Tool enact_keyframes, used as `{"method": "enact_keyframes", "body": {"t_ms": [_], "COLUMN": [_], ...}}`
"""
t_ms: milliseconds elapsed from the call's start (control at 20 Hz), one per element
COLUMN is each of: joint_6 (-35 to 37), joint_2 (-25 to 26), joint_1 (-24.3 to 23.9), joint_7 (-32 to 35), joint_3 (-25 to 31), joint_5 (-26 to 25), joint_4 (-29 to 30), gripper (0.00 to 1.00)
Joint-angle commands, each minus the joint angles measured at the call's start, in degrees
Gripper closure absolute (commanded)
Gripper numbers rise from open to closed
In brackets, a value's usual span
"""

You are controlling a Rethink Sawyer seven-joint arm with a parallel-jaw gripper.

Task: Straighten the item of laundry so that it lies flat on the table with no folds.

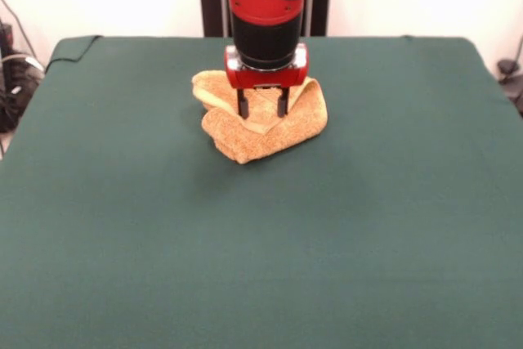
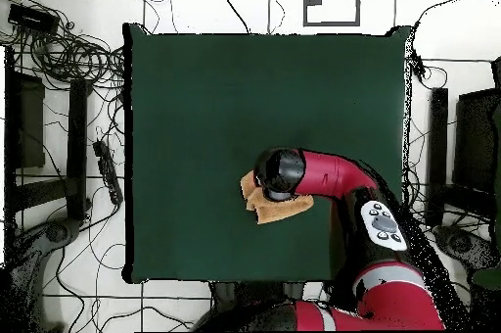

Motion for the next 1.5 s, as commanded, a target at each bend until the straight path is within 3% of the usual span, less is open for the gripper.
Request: {"method": "enact_keyframes", "body": {"t_ms": [50,350,1500], "joint_6": [-5.0,-2.6,-5.2], "joint_2": [6.5,6.2,7.9], "joint_1": [1.4,1.2,1.6], "joint_7": [2.9,2.4,2.1], "joint_3": [5.1,5.0,5.2], "joint_5": [-2.5,-2.3,-3.3], "joint_4": [-0.6,0.2,-0.4], "gripper": [0.0,0.0,0.0]}}
